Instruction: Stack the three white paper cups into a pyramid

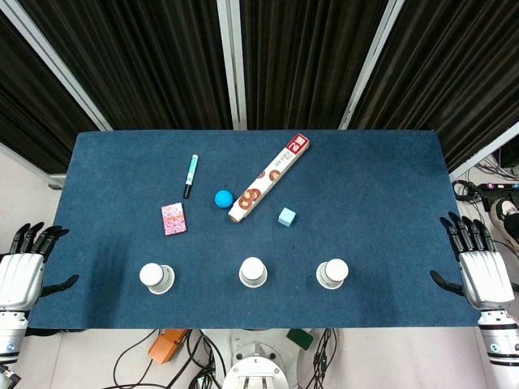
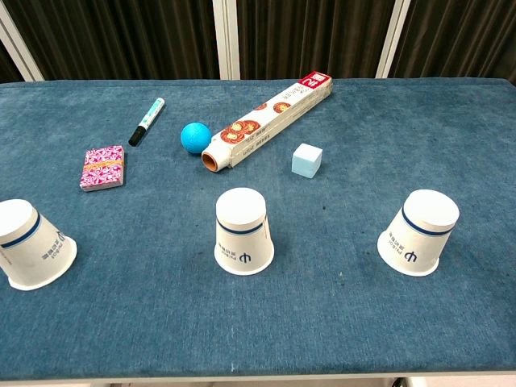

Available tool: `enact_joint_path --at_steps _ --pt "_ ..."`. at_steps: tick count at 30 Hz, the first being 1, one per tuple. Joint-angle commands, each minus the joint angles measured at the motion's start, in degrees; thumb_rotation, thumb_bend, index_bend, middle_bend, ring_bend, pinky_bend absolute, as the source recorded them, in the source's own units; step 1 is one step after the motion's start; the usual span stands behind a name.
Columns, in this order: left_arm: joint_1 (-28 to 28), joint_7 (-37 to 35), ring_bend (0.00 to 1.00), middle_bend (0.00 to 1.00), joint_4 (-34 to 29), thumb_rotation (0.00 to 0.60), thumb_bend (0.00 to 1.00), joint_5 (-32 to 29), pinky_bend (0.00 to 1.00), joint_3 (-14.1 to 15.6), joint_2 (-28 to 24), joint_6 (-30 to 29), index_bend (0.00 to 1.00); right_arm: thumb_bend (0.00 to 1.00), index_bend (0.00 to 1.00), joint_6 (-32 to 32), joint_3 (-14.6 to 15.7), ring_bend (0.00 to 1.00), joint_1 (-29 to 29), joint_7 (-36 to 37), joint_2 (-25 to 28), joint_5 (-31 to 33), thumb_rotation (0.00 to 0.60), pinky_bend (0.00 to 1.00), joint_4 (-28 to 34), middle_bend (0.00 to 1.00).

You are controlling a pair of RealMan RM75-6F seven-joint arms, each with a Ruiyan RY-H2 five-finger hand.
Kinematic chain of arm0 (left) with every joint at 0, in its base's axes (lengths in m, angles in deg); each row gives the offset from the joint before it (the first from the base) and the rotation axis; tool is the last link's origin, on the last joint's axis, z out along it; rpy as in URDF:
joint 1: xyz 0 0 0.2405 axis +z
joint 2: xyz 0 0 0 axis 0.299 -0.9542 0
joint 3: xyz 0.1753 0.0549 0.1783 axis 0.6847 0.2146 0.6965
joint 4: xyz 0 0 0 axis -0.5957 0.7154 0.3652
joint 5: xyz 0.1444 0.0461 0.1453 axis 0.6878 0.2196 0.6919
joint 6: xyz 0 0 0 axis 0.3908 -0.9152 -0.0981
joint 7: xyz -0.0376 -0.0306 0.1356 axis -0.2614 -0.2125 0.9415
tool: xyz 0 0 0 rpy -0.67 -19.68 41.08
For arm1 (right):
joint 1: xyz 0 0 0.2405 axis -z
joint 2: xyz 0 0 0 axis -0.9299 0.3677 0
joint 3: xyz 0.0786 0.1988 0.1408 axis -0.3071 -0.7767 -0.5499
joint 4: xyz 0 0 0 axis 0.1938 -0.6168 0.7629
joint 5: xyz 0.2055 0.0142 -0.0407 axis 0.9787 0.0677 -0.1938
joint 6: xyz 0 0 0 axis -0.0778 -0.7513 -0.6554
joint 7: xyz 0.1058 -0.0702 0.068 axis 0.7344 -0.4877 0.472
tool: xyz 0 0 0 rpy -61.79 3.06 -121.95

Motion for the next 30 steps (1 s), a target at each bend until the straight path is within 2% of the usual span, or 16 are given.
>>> enact_joint_path --at_steps 1,5,12,17,22,30 --pt "-0.21 0.49 0.09 0.16 0.02 0.6 0.11 0.28 0.0 0.16 0.02 0.38 0.17 0.29 0.0 0.14 0.05 0.0 0.14 0.25 -0.21 0.12 0.6 0.08 -0.32 0.08" --pt "-1.0 1.36 0.09 0.16 -0.49 0.6 0.11 1.24 0.0 0.46 -0.11 1.41 0.09 0.29 0.0 0.86 -0.12 0.0 0.54 0.27 -0.02 0.46 0.6 0.08 -0.42 0.08" --pt "-3.93 2.64 0.09 0.16 -3.32 0.6 0.12 5.58 0.0 1.4 -0.32 4.15 0.09 0.29 0.0 2.78 -0.4 0.0 1.2 0.92 1.16 -0.36 0.6 0.08 -0.02 0.08" --pt "-7.58 4.56 0.11 0.16 -5.18 0.6 0.18 10.23 0.0 2.86 0.26 8.56 0.13 0.29 0.0 3.33 -0.35 0.0 1.55 1.18 1.6 -0.54 0.6 0.08 0.1 0.08" --pt "-10.56 7.28 0.12 0.17 -7.07 0.6 0.21 11.63 0.0 3.39 1.42 13.02 0.17 0.29 0.0 3.26 -0.17 0.0 1.75 1.71 1.65 -0.48 0.6 0.08 -0.09 0.08" --pt "-12.42 10.92 0.13 0.18 -6.97 0.6 0.26 9.53 0.0 4.11 3.94 17.68 0.23 0.29 0.0 2.59 -0.04 0.0 1.66 2.62 1.16 -0.18 0.6 0.08 -0.96 0.08"
